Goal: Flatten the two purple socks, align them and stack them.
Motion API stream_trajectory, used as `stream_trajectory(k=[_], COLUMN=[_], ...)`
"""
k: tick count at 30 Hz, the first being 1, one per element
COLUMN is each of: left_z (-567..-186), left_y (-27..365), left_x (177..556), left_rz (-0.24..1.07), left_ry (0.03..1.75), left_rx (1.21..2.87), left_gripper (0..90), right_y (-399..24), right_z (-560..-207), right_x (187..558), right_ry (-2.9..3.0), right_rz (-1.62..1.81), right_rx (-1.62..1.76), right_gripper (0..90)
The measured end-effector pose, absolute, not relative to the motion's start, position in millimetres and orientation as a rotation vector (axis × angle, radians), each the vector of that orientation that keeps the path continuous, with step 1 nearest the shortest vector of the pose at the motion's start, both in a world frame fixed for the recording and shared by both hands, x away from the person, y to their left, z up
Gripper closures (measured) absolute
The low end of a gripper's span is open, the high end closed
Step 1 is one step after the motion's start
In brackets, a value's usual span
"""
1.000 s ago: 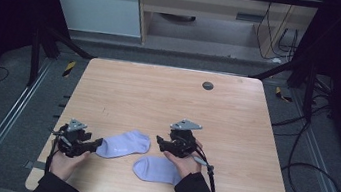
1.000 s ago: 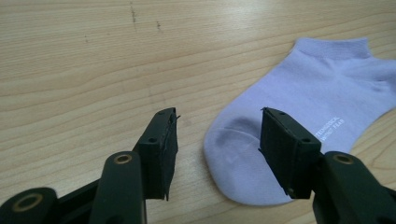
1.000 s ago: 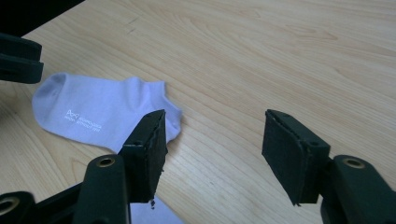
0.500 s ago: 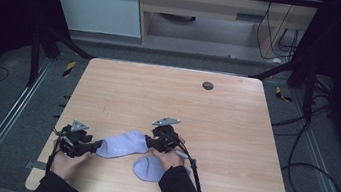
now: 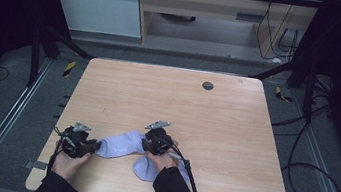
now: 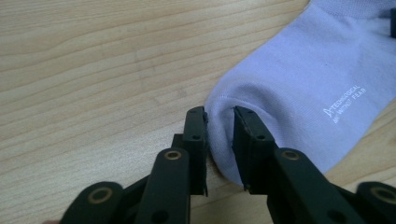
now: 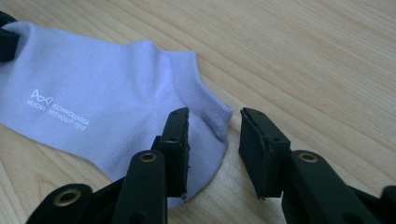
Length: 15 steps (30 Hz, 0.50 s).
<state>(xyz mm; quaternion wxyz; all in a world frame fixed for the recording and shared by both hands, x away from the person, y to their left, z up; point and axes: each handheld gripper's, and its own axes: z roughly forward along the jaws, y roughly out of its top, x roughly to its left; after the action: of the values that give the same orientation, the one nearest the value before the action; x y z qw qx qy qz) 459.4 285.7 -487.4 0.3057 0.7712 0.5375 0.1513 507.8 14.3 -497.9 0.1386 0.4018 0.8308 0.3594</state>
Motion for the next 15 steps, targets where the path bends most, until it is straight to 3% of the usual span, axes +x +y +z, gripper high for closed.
stream_trajectory(k=[5, 9, 15], left_z=[-487, -484, -474], left_y=[284, 283, 285], left_x=[459, 458, 455], left_rz=[0.386, 0.388, 0.379], left_ry=[1.423, 1.409, 1.380], left_rx=[2.044, 2.041, 1.992], left_gripper=[85.0, 86.4, 86.8], right_y=[16, 19, 17], right_z=[-498, -498, -493], right_x=[505, 503, 500], right_ry=[2.396, 2.404, 2.393], right_rz=[1.033, 1.035, 1.069], right_rx=[1.142, 1.156, 1.178], right_gripper=[74.2, 85.6, 87.2])
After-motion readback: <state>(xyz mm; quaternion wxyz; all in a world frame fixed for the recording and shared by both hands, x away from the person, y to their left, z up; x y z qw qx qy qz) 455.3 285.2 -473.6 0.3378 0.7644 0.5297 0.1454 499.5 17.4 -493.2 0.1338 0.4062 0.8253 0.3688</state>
